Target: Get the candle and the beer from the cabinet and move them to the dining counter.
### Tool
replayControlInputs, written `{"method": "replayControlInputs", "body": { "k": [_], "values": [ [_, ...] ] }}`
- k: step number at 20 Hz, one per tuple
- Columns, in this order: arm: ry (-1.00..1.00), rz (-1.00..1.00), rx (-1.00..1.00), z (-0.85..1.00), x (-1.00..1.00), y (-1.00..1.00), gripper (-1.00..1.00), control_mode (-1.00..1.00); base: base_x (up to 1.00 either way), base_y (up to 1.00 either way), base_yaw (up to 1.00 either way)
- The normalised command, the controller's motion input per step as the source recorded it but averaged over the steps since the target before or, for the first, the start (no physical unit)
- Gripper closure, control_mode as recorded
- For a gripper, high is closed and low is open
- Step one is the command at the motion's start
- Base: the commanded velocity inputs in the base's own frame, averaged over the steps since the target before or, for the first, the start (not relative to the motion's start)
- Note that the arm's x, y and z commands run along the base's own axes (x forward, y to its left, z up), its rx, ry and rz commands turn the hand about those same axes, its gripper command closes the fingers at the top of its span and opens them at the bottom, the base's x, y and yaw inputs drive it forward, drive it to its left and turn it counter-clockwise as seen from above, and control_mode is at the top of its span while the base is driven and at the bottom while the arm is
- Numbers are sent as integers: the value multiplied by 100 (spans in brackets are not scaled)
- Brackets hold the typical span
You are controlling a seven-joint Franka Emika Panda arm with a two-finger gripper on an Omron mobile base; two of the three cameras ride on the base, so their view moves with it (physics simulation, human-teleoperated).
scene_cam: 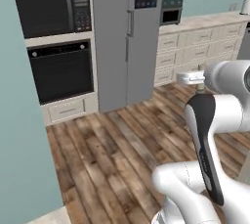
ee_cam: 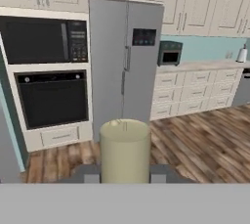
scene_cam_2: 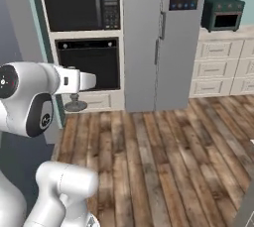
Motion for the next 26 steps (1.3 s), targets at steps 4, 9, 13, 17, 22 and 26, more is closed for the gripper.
{"method": "replayControlInputs", "body": {
  "k": [4, 9, 13, 17, 22, 26],
  "values": [
    [0, 0, 0, 0, 0, 0, 100, 100, 100, 0, -16],
    [0, 0, 0, 0, 0, 0, 100, 100, 100, 0, -25],
    [0, 0, 0, 0, 0, 0, 100, 100, 100, -4, -42],
    [0, 0, 0, 0, 0, 0, 100, 100, 95, 0, -57],
    [0, 0, 0, 0, 0, 0, 100, 100, 70, 11, -69],
    [0, 0, 0, 0, 0, 0, 100, 100, 62, 44, -74]
  ]
}}
